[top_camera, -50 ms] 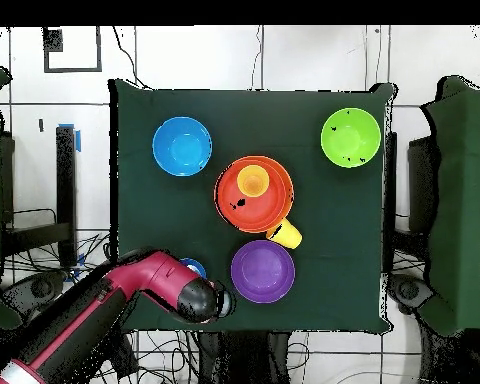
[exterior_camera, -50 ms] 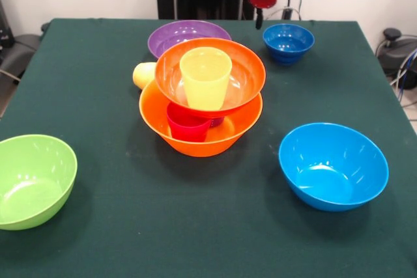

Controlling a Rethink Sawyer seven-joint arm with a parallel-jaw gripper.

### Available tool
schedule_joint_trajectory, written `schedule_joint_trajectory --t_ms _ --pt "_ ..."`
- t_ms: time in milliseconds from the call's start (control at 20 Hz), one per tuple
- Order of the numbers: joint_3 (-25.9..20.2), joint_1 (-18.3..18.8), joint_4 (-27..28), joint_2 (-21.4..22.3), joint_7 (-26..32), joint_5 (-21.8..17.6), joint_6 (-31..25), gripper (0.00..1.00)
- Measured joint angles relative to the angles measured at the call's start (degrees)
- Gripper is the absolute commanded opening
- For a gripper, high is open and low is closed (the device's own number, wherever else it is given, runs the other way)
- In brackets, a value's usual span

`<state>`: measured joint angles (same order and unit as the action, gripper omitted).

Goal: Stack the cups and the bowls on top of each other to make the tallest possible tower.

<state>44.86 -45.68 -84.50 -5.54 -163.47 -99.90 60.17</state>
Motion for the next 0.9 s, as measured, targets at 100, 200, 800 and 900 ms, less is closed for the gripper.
schedule_joint_trajectory --t_ms 100,200,800,900 --pt "0.0 -0.4 0.0 0.0 0.0 0.4 0.0 1.00" --pt "0.0 -0.9 0.0 0.0 0.0 0.7 0.0 1.00" --pt "0.0 -2.4 0.8 -1.5 -3.1 1.1 0.0 1.00" --pt "0.0 -2.4 1.2 -1.8 -4.2 1.1 0.0 1.00"
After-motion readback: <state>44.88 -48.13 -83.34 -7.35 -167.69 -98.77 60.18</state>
